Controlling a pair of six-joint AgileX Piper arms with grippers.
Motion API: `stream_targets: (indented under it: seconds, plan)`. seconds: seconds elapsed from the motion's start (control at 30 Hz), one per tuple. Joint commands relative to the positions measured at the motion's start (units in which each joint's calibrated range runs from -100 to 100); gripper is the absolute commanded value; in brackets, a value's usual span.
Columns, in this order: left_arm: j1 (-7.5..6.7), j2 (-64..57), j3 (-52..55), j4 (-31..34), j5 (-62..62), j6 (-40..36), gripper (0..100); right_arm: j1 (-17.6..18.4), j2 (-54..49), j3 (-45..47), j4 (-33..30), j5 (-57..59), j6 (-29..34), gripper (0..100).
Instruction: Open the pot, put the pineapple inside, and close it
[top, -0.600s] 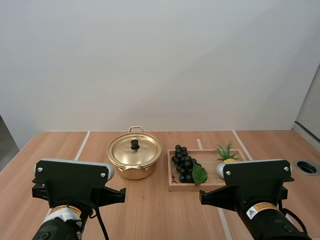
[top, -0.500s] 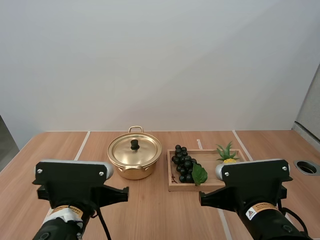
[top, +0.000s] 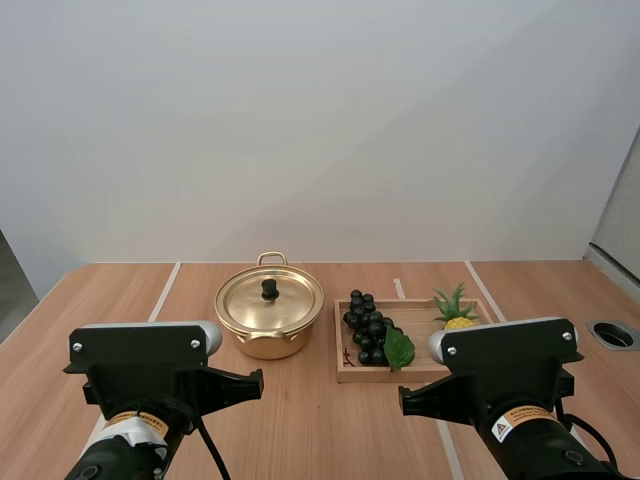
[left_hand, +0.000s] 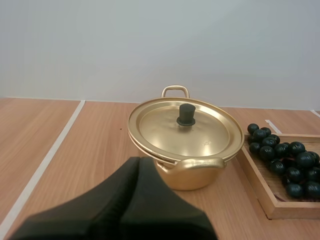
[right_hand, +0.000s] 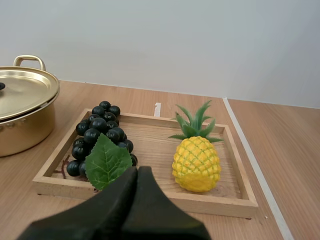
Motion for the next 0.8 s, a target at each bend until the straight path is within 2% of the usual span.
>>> stream_targets:
  seconds: [0.0,0.17,0.47,0.57,0.63,0.77]
  plan:
    - [0.07,-0.38,0.06,-0.03,0.01,-0.53,0,-0.18,-0.33,0.2,-0.27,-0.12,0.31,0]
    - [0.07,-0.38,0.06,-6.11,-10.02,-0.53,0,-0.17,-0.33,0.2,0.69,-0.12,0.31,0]
    - [-0.07,-0.38,0.06,-5.23,-10.6,0.11,0,-0.17,-0.33,0.2,0.83,-2.25,0.31,0]
    - [-0.07,-0.38,0.06,-4.05,-17.64,0.92,0,-0.17,-0.33,0.2,-2.3,-16.94,0.31,0]
    - [-0.07,-0.38,0.06,-1.01,-27.9,2.87,0,-0.17,-0.33,0.2,-5.32,-33.48,0.31,0]
    - [-0.07,-0.38,0.06,1.18,-61.31,3.75,0,-0.1,-0.33,0.2,-5.6,-70.08,0.31,0]
